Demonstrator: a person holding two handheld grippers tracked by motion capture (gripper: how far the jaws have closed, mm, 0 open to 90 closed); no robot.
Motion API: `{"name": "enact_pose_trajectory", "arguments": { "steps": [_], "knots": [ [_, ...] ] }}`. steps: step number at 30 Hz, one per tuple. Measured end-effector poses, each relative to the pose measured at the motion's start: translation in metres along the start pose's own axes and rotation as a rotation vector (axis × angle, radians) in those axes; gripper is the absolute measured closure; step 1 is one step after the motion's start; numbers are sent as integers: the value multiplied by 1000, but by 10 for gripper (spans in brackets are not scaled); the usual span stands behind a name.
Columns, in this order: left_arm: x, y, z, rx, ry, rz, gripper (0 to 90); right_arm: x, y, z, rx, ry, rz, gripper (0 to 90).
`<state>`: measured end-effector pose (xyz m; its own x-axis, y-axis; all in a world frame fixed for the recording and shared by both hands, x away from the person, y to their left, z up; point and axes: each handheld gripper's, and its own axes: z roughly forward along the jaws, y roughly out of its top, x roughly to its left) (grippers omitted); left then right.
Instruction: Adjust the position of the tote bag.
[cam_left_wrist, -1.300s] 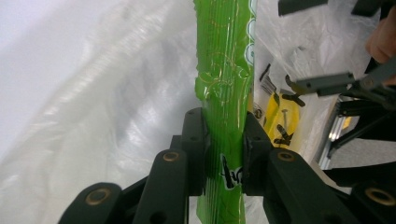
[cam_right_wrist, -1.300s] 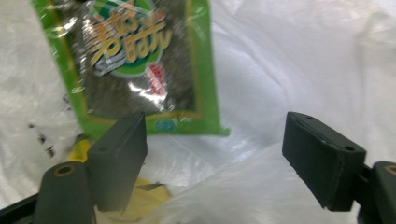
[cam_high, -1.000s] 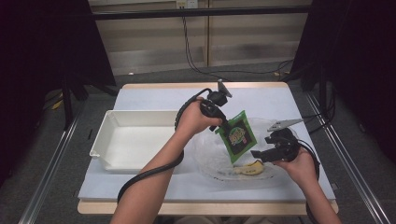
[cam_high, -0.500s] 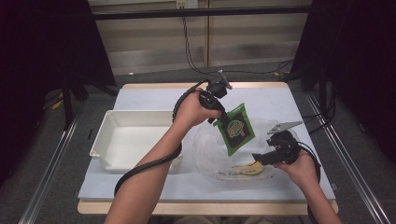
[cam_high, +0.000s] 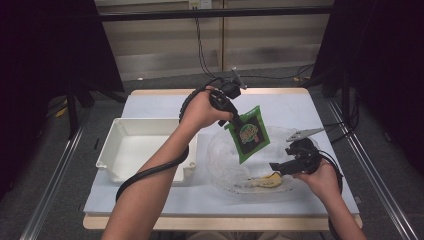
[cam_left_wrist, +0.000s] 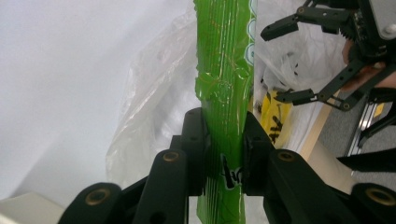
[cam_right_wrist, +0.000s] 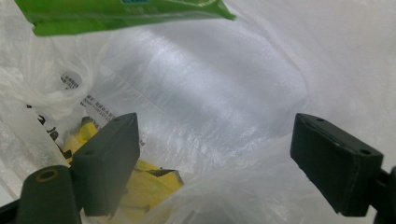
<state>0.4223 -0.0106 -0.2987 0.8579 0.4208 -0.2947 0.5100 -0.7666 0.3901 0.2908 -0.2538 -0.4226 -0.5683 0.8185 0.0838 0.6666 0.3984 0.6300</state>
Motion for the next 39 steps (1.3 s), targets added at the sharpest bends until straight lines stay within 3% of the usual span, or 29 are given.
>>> {"name": "enact_pose_trajectory", "arguments": {
  "steps": [11,15,22,32,39],
  "knots": [
    [1,-6,-20,35,13,60,758,1,2,-1,-15,12,-5,147],
    [1,-6,-25,37,7,101,757,1,1,-2,-21,8,-8,143],
    [1,-4,-35,38,11,109,757,1,5,-5,-36,25,-2,140],
    [2,-12,-52,58,34,181,755,5,11,1,-28,14,-34,134],
    [5,-26,-62,60,29,172,752,11,17,5,-26,34,-59,133]
  ]
}}
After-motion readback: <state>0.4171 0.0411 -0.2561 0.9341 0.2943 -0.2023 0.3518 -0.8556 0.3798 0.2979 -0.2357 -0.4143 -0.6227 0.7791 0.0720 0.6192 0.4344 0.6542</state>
